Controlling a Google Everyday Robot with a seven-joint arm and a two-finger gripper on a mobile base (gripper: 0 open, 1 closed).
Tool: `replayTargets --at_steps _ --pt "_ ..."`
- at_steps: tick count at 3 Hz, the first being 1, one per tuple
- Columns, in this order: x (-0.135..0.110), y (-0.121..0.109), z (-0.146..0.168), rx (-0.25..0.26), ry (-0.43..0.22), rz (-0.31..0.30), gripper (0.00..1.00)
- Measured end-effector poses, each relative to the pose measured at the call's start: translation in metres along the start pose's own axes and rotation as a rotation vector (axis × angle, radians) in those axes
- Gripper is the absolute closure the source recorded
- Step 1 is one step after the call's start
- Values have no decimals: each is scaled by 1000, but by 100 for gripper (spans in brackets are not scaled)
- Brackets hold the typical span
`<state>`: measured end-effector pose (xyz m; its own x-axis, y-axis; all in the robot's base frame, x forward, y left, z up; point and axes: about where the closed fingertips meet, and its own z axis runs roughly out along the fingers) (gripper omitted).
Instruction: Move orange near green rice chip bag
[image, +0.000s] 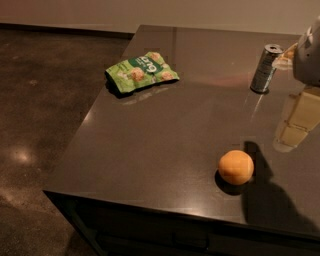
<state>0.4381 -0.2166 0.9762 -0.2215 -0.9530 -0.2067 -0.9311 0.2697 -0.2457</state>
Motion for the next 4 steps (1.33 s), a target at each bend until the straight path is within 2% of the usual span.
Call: replayTargets --at_steps 2,3,4 --pt "-1 -2 5 -18 0 21 0" --pt "0 11 13 -61 -26 40 0" --pt "-4 33 28 -99 -84 44 0"
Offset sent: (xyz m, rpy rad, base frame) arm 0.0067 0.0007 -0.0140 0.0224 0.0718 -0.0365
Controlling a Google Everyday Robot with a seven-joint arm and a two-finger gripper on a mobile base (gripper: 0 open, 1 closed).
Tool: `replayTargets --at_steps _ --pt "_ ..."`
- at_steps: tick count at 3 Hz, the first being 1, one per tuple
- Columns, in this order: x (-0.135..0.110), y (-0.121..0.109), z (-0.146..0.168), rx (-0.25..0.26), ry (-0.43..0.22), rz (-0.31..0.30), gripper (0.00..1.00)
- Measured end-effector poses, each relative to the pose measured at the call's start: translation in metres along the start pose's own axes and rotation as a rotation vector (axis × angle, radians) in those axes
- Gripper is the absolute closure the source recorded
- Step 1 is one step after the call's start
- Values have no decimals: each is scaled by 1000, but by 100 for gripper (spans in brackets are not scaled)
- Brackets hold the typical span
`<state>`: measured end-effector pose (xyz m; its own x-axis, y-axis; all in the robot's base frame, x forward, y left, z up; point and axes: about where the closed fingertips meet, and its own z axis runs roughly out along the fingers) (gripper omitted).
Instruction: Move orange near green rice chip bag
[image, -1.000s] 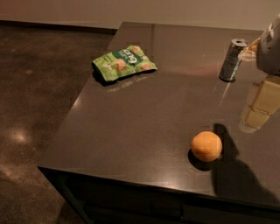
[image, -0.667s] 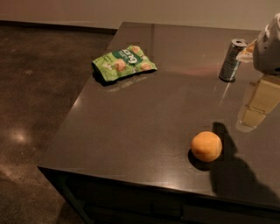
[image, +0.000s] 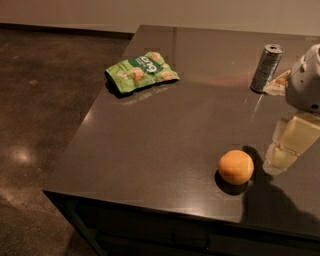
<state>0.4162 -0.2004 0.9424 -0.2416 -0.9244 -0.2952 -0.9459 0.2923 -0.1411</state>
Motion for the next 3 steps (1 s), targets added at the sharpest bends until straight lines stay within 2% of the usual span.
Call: replayTargets --at_steps 2,3 --pt "-2 30 35 -62 -78 -11 0" --pt "-5 41 51 -66 -102 -14 0"
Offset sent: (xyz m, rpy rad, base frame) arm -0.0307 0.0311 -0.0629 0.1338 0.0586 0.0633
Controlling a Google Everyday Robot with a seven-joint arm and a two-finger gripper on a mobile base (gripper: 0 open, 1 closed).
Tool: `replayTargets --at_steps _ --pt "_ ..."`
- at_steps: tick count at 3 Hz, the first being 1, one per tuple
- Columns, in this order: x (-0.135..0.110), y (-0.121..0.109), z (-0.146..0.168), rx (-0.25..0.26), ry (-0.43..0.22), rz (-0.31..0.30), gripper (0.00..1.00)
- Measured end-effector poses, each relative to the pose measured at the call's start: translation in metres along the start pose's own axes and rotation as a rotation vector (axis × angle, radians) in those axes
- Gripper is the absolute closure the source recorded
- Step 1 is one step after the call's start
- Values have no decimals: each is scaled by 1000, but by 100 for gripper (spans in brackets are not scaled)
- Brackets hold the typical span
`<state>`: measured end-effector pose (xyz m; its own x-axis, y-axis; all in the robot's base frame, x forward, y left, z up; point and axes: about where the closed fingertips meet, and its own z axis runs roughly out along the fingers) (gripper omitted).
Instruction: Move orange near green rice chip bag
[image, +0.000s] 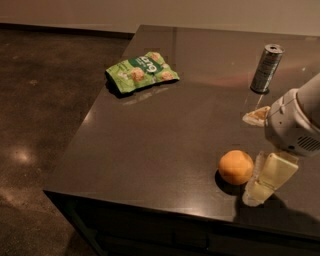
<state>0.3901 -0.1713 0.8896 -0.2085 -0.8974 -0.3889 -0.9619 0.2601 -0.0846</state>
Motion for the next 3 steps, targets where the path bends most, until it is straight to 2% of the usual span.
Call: replayTargets --at_steps 2,3 --pt "-3 6 32 43 -11 -28 0" --pt "1 0 39 64 -4 -37 18"
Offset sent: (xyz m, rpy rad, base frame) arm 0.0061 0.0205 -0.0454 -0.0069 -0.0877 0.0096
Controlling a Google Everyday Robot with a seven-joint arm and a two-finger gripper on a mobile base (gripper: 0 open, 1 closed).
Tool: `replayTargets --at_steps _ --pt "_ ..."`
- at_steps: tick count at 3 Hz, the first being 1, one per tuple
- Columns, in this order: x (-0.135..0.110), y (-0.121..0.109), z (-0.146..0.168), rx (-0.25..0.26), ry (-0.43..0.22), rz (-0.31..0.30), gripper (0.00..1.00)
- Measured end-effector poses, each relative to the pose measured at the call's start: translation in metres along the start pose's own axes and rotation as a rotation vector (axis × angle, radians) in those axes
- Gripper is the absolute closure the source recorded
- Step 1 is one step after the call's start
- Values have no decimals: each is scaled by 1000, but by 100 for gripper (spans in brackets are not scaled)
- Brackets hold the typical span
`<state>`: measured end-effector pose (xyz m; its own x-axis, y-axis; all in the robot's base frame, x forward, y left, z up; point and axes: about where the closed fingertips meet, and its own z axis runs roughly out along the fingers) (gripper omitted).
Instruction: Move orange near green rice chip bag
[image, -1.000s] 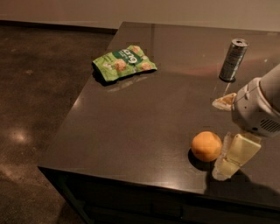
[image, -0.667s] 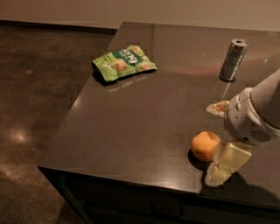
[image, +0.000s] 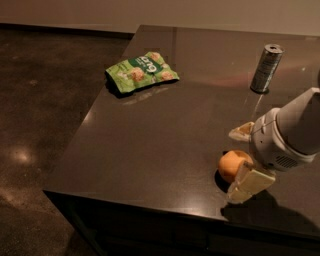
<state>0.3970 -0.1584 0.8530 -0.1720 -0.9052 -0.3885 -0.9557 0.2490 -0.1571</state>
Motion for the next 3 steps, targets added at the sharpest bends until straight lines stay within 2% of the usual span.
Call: replayTargets --at_steps 2,3 --pt "5 -17 -1 23 21 -13 65" --pt "-16 -32 -10 33 4 -12 88"
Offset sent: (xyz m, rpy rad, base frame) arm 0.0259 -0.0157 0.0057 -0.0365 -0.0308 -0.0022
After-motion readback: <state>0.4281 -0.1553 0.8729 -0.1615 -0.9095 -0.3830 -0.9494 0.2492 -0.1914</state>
